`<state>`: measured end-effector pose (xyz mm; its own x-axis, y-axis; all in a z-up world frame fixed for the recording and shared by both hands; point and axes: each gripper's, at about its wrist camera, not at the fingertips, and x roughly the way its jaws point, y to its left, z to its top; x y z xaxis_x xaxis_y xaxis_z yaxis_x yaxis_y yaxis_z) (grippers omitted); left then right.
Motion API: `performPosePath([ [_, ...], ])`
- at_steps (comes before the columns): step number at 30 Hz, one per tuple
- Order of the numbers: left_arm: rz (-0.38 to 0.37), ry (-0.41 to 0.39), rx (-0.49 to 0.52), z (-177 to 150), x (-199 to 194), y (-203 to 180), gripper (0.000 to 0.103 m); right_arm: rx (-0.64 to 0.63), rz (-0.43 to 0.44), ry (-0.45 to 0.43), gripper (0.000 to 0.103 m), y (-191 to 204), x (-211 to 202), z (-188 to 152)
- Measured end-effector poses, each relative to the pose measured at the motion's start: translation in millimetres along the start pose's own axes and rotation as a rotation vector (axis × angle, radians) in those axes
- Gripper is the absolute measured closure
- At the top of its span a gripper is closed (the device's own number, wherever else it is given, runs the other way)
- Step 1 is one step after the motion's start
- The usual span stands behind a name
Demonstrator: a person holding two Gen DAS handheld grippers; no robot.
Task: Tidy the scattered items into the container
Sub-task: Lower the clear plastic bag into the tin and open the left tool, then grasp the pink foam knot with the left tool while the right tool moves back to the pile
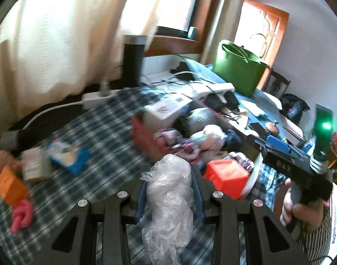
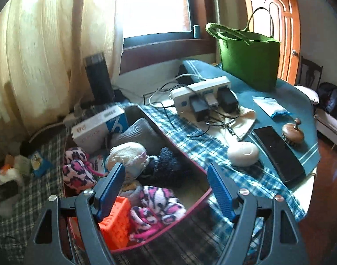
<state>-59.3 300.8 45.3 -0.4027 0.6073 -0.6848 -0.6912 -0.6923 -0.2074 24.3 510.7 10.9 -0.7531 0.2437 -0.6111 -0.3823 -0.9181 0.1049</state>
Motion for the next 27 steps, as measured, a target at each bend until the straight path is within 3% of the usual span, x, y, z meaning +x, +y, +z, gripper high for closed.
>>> performPosePath([
  [11,-0.07,0.0,0.008,50.8,71.2,-29.2,0.065,0.016,0.025,-0.031,0.023,-14.3,-10.0,2.8],
  [12,-0.076,-0.002,0.011,53.9,76.2,-30.2,0.063,0.018,0.025,-0.029,0.023,-14.9,-8.6,2.9],
  [14,-0.074,-0.006,0.006,57.5,83.7,-29.5,0.037,0.021,0.026,-0.022,0.023,-14.9,-5.0,2.8],
  [16,-0.061,-0.022,-0.011,56.9,85.3,-24.8,0.018,0.022,0.027,-0.016,0.023,-14.5,-2.0,1.8],
  [27,-0.023,-0.029,-0.173,32.5,55.2,37.6,0.017,0.006,0.054,-0.001,0.023,6.8,3.1,-3.1],
])
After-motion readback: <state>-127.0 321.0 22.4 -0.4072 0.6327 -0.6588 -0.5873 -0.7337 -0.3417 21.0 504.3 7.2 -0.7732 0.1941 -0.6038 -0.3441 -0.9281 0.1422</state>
